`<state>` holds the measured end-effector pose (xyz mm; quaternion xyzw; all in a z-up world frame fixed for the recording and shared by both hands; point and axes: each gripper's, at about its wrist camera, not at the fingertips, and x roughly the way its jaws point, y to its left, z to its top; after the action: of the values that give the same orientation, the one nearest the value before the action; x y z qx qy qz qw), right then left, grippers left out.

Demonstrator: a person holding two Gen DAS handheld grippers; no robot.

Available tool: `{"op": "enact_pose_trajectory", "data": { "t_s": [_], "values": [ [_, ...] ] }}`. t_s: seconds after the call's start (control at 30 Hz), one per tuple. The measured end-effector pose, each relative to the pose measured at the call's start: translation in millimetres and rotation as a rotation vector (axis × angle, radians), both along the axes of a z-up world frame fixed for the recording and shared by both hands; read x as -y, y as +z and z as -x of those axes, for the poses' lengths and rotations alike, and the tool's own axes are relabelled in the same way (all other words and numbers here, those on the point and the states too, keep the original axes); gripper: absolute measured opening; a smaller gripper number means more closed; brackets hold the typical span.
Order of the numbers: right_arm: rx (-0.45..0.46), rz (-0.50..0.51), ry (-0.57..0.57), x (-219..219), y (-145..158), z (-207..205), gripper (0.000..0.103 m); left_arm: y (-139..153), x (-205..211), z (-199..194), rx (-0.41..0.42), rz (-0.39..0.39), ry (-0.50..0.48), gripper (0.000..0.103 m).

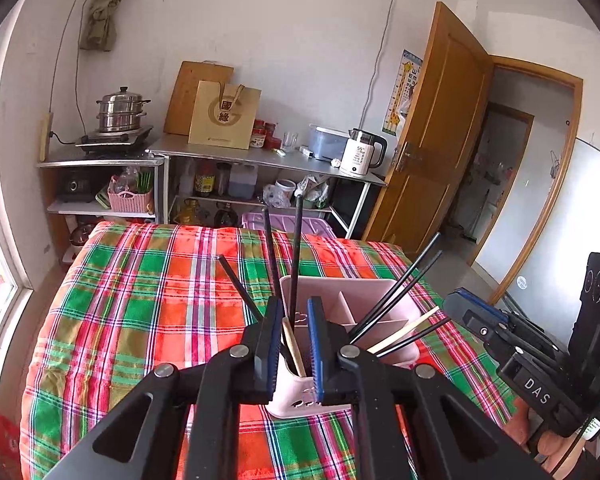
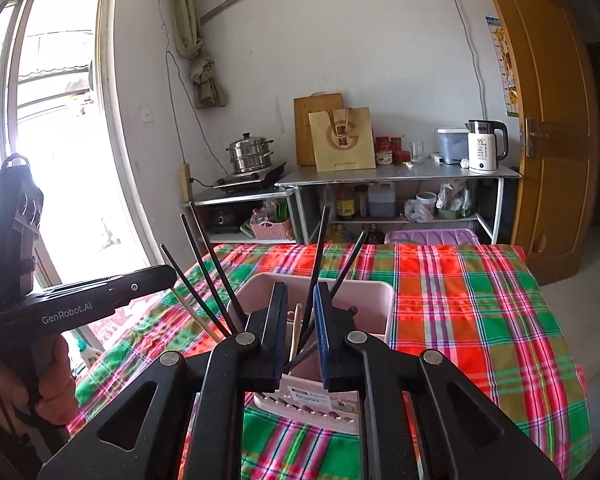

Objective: Organize utensils
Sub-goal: 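Lower the light chopsticks into the pink basket and open both grippers, then move both grippers back toward the remaining chopsticks on the tablecloth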

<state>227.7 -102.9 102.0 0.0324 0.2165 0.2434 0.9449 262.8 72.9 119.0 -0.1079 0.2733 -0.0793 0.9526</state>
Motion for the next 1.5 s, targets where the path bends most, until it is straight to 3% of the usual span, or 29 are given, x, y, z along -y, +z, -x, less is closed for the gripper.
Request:
{"op": "enact_pose_trajectory", "data": {
  "t_s": [0.2, 0.3, 0.5, 0.57, 0.97, 1.5],
  "values": [
    [0.026, -0.024, -0.002, 20.2, 12.0, 24.7, 0.017, 13.2, 0.2, 35.7, 0.056, 0.008, 0.011, 0.021],
    [0.039, -0.022, -0.006, 31.1, 13.3, 40.6, 0.024, 12.7, 2.8, 55.7, 0.069, 0.014, 0.009, 0.024],
    [0.047, -0.003, -0.019, 54.3, 3.3, 75.5, 0.024, -2.6, 21.0, 94.6, 0.066, 0.014, -0.018, 0.027],
    [0.043, 0.002, -0.023, 62.1, -2.1, 85.7, 0.024, -12.1, 31.0, 105.5, 0.060, 0.011, -0.036, 0.032],
    [-0.116, 0.027, -0.052, 98.0, -50.0, 100.8, 0.024, -70.1, 86.2, 132.9, -0.069, 0.014, -0.147, 0.033],
    [-0.307, 0.128, -0.058, 100.3, -113.4, 79.2, 0.024, -129.7, 126.9, 94.0, -0.294, 0.011, -0.193, 0.033]
  ]
}}
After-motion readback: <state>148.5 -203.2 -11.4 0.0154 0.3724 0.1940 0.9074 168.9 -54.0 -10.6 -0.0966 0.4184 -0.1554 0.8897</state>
